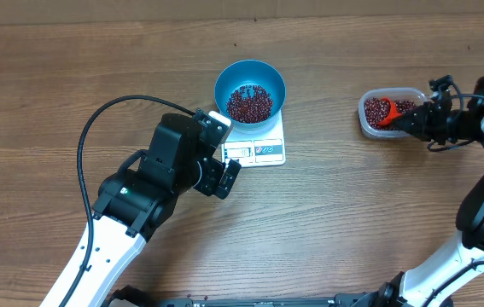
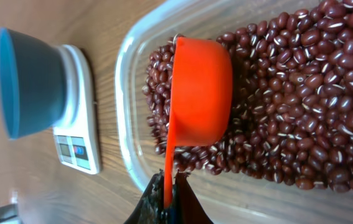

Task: Scoop item into bowl and weigh 150g on scale
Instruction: 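Tilt the red scoop up to lift a scoop of beans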

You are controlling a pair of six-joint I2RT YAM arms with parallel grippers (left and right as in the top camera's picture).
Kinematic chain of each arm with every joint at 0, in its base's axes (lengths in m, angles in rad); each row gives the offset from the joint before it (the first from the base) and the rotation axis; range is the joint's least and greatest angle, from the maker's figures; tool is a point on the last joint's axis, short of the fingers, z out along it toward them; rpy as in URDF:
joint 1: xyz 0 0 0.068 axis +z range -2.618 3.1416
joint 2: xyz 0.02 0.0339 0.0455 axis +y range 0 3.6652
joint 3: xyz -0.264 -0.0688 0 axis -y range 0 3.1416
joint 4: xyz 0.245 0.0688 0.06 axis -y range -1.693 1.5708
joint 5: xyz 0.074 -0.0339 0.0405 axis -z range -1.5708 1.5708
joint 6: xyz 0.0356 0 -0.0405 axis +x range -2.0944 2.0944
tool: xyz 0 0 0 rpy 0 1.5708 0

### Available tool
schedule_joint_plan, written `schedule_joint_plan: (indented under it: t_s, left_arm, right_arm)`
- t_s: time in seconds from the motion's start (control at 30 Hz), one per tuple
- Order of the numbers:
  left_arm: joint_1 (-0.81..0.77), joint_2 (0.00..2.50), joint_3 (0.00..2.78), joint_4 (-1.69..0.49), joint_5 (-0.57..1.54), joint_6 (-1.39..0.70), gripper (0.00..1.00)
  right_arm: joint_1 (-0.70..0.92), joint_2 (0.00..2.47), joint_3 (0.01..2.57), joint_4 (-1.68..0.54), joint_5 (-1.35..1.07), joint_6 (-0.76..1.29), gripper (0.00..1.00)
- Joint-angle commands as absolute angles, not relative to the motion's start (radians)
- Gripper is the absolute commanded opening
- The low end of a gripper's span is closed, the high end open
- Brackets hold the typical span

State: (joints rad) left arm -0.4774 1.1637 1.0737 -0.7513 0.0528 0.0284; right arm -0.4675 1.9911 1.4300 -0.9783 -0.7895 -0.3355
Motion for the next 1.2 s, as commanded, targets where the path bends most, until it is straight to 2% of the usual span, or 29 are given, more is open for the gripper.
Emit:
schedule_joint_plan:
  t_s: [0.0,0.6,1.17]
  left_arm:
    - [-0.48,1.171,1.098,-0.748,0.068,0.019,1.0]
    - [-0.48,1.171,1.098,-0.748,0.068,0.019,1.0]
    - [-0.48,1.171,1.098,-0.748,0.068,0.019,1.0]
  right_arm:
    - [-0.501,2.002,1.419,-0.986,-0.911,-0.377,0.04]
    - [-0.539,2.002,1.419,-1.047,-0.928,-0.425,0.04]
    - [-0.593,2.001,1.419,-1.076,-1.081,-0.431,0.04]
